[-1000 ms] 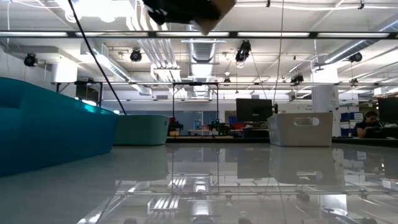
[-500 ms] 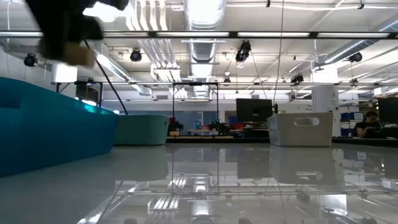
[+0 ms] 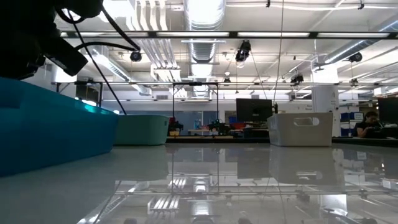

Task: Sort & place blocks by color
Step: Put the light brown block into the blue bin, then put the yellow block into the green bin

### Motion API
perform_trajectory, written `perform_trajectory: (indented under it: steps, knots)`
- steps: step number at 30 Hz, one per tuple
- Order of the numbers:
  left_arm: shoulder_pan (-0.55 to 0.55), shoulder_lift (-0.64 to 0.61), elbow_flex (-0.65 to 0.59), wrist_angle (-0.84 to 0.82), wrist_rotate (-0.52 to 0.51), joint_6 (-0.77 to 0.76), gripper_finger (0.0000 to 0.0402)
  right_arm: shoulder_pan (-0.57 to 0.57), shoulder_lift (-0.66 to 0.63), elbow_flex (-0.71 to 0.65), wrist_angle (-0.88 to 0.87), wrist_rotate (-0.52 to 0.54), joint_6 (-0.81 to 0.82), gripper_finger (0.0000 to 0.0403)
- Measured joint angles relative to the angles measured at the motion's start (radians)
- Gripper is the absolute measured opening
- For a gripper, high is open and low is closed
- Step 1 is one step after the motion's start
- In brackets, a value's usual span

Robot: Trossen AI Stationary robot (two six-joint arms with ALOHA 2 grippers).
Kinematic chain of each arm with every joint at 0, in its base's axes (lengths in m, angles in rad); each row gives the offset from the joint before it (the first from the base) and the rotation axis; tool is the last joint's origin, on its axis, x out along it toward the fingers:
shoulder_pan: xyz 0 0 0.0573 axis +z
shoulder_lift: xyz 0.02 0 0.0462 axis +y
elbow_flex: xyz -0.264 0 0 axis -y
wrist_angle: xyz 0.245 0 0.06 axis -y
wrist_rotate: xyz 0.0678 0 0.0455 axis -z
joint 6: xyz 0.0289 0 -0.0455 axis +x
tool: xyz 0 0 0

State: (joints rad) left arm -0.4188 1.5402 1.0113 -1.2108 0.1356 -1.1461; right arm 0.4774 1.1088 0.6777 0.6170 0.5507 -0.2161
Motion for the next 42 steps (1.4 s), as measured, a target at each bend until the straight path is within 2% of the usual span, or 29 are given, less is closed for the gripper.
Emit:
perform_trajectory:
  steps: [4, 7, 10, 13, 17, 21, 24, 27, 29, 38, 42]
  knots:
    - [0.000, -0.001, 0.017, -0.002, 0.004, 0.030, 0.0248, 0.000, 0.000, 0.000, -0.014, 0.000, 0.016, 0.0224]
    - [0.000, -0.009, 0.060, -0.003, 0.032, 0.103, 0.0265, 0.000, 0.000, 0.000, -0.043, 0.001, 0.090, 0.0224]
    - [0.000, -0.024, 0.125, -0.001, 0.026, 0.198, 0.0269, 0.003, 0.000, 0.000, -0.120, -0.001, 0.252, 0.0224]
    - [-0.004, -0.038, 0.190, 0.026, -0.051, 0.345, 0.0270, 0.004, 0.005, 0.000, -0.269, -0.031, 0.540, 0.0224]
    - [-0.010, -0.062, 0.226, 0.189, -0.187, 0.573, 0.0271, 0.006, 0.018, 0.000, -0.598, -0.227, 1.057, 0.0224]
    - [-0.010, -0.082, 0.223, 0.359, -0.237, 0.752, 0.0271, 0.070, 0.065, 0.005, -1.020, -0.401, 1.593, 0.0224]
    - [-0.008, -0.084, 0.222, 0.409, -0.272, 0.818, 0.0271, 0.146, 0.124, 0.070, -1.298, -0.512, 1.815, 0.0224]
    - [-0.006, -0.084, 0.221, 0.415, -0.304, 0.839, 0.0272, 0.196, 0.185, 0.152, -1.430, -0.559, 1.906, 0.0224]
    - [-0.006, -0.084, 0.221, 0.414, -0.306, 0.839, 0.0272, 0.219, 0.236, 0.196, -1.436, -0.580, 1.919, 0.0224]
    - [-0.006, -0.084, 0.221, 0.415, -0.306, 0.838, 0.0272, 0.261, 0.491, 0.340, -1.545, -0.785, 1.897, 0.0223]
    - [-0.006, -0.084, 0.220, 0.415, -0.306, 0.837, 0.0272, 0.271, 0.566, 0.373, -1.566, -0.824, 1.865, 0.0223]
